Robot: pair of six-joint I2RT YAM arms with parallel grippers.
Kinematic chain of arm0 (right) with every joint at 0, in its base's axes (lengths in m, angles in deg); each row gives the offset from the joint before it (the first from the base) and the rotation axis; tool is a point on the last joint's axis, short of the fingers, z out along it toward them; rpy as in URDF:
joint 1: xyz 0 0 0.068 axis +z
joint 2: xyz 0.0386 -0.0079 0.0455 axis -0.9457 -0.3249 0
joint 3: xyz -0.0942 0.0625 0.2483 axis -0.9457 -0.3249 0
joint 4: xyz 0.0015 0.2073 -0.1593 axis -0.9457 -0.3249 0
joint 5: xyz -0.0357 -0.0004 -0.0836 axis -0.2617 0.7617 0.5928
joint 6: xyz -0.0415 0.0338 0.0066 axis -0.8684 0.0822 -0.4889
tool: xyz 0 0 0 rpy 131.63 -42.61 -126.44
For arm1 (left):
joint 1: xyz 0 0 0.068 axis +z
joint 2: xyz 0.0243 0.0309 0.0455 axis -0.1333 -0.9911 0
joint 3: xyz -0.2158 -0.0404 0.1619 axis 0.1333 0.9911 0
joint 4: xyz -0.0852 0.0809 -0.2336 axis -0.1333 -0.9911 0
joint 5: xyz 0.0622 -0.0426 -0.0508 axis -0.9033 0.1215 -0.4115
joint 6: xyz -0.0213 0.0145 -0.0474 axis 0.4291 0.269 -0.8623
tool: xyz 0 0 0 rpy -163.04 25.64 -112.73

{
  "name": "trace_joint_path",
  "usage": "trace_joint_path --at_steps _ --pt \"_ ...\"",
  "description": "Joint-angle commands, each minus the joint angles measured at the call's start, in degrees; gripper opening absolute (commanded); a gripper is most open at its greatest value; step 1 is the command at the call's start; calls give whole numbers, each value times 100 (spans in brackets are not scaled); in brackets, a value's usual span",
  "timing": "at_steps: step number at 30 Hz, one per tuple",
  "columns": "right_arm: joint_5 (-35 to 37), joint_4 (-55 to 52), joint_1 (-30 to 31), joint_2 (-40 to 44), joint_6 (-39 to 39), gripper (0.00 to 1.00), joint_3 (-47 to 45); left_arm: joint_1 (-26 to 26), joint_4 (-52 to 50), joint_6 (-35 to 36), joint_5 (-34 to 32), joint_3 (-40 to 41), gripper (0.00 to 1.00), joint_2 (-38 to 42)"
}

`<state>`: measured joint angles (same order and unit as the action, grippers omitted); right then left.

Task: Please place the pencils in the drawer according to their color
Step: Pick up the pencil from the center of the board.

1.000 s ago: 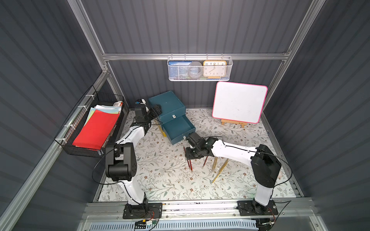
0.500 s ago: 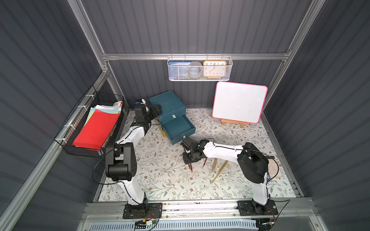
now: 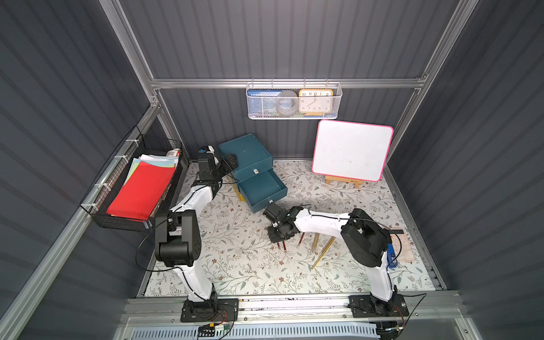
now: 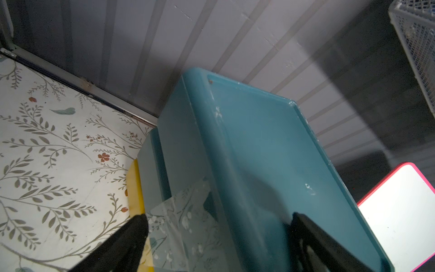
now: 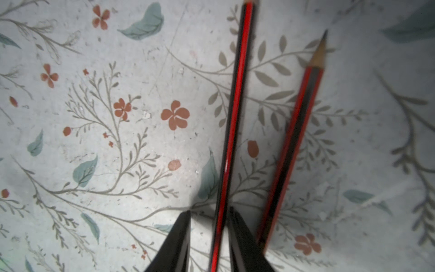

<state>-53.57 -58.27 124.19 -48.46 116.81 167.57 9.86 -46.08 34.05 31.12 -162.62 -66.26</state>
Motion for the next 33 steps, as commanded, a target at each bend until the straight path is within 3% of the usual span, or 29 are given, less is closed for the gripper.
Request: trace_joint_path --at_steps 1,5,16,33 --pt "245 -376 45 -153 -52 28 85 -15 -442 72 32 132 100 12" --pt "441 -577 90 -232 -90 25 115 -18 -424 63 33 143 100 13" --pt "566 -735 139 -308 -109 1 158 -17 -425 55 13 165 100 45" --pt "-180 -625 140 923 255 0 -471 -18 -410 45 21 155 100 39"
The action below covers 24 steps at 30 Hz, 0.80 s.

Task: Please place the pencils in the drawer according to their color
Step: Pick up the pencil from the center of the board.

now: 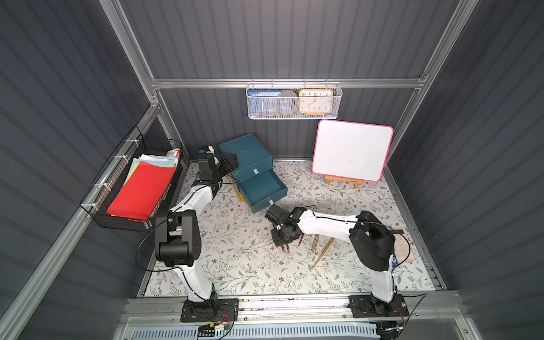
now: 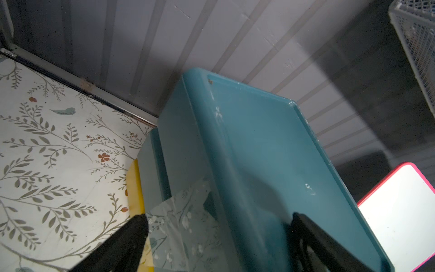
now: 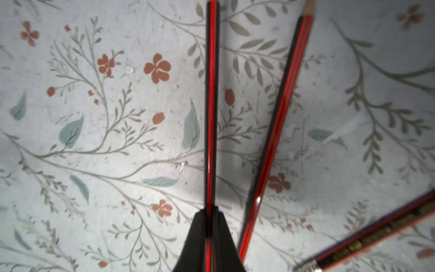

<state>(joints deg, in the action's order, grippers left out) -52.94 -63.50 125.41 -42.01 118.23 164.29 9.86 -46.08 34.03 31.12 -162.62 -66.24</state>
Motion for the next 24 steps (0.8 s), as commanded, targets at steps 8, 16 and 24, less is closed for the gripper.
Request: trace_joint_path --at_steps 8,16,24 --pt "-860 -32 11 958 365 0 -567 -17 -407 47 31 146 100 45" --pt "-1289 -70 12 1720 640 0 -713 -18 -407 47 42 155 100 49" --pt "-1321 86 -225 1853 900 0 -66 -13 -407 49 43 145 100 36"
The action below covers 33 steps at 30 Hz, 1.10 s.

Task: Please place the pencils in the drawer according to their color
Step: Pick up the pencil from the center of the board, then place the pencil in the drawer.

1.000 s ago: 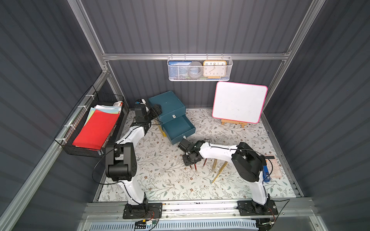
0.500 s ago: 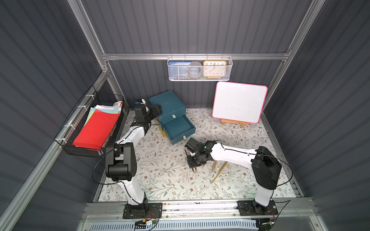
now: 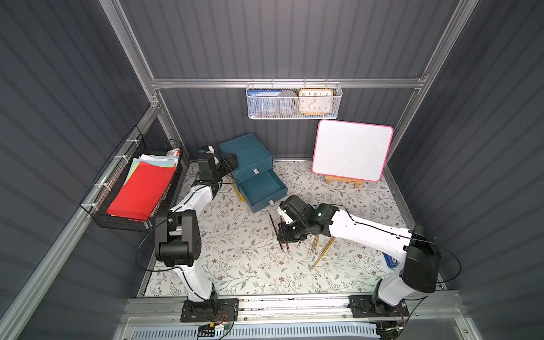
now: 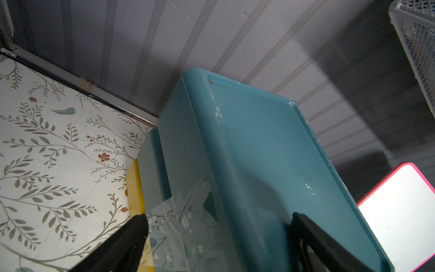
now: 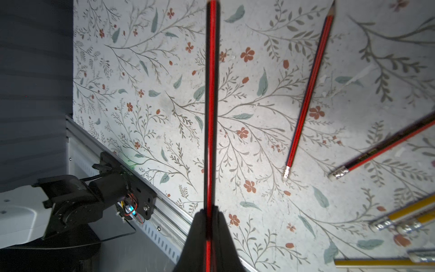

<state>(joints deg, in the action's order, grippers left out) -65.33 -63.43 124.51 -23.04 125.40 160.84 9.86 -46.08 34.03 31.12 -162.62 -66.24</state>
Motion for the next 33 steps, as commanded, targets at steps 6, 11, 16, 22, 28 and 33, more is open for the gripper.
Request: trace_joint_path --at_steps 6,11,16,22,28,33 --pt "-620 783 -569 -506 817 0 773 -18 -414 56 37 134 100 37" --pt "-809 1388 -875 -1008 1349 0 1169 -18 -407 56 38 138 100 28" --pt "-952 1744 -1111 -1558 1713 0 1502 -18 -370 38 73 185 100 10" --pt "-909 1938 -1241 -2073 1931 0 1942 -18 -319 11 94 199 100 0" --pt "-963 2419 -1341 -2464 2439 0 2165 -18 -319 47 86 224 100 -19" --pt "-818 2498 -1360 -2813 2651 0 2554 -18 -319 45 87 232 100 -32"
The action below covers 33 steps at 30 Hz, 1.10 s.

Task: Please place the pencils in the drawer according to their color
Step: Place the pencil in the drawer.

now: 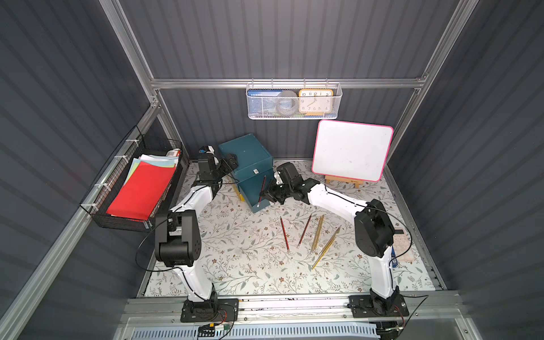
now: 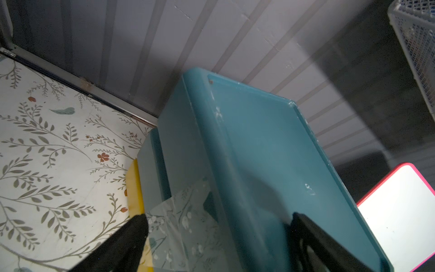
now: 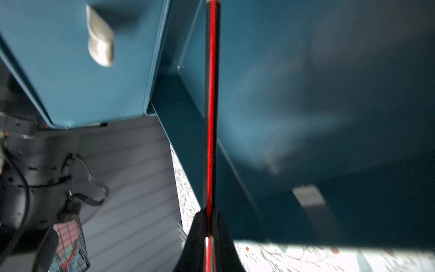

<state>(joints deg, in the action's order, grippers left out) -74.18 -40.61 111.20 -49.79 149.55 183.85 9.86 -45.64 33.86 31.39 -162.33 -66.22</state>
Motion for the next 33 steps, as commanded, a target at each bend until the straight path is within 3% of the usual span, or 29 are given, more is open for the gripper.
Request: trace_joint_path --at_steps 1,18,23,29,33 --pt "113 216 -26 -209 263 0 332 -19 -363 64 64 206 100 -33" --pt "633 -233 -59 -1145 317 0 1421 -18 -337 38 69 206 100 -27" --pt "662 -415 -64 -1166 195 15 1576 -18 -327 21 87 206 100 -42" --pt "671 -489 -74 -1148 126 23 1620 -18 -322 12 86 203 100 -34" --pt "655 -494 -77 -1132 125 23 1628 -18 -327 4 85 197 100 -28"
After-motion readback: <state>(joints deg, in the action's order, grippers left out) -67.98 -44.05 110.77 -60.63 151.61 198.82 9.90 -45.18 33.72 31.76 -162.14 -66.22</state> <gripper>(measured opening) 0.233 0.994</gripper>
